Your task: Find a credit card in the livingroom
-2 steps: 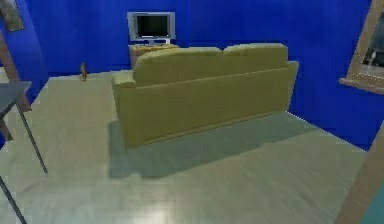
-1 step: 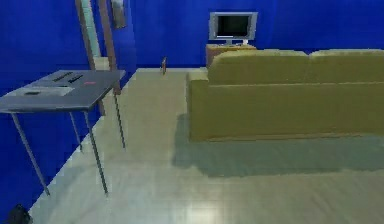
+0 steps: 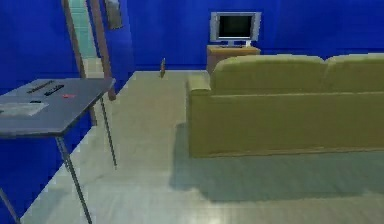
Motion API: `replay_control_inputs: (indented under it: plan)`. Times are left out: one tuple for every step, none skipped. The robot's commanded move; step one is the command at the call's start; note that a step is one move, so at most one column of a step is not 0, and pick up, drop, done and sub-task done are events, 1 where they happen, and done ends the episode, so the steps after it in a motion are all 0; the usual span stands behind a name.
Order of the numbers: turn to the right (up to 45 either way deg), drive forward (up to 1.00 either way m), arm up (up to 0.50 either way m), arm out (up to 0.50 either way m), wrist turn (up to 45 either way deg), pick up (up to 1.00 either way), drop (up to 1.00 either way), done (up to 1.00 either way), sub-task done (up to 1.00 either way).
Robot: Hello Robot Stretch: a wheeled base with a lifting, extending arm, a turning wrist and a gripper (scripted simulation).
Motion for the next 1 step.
replay_control_inputs:
  plan:
    - [-15.0,0.00,0.00,0.00,0.0,0.00,0.00,0.00,0.00]
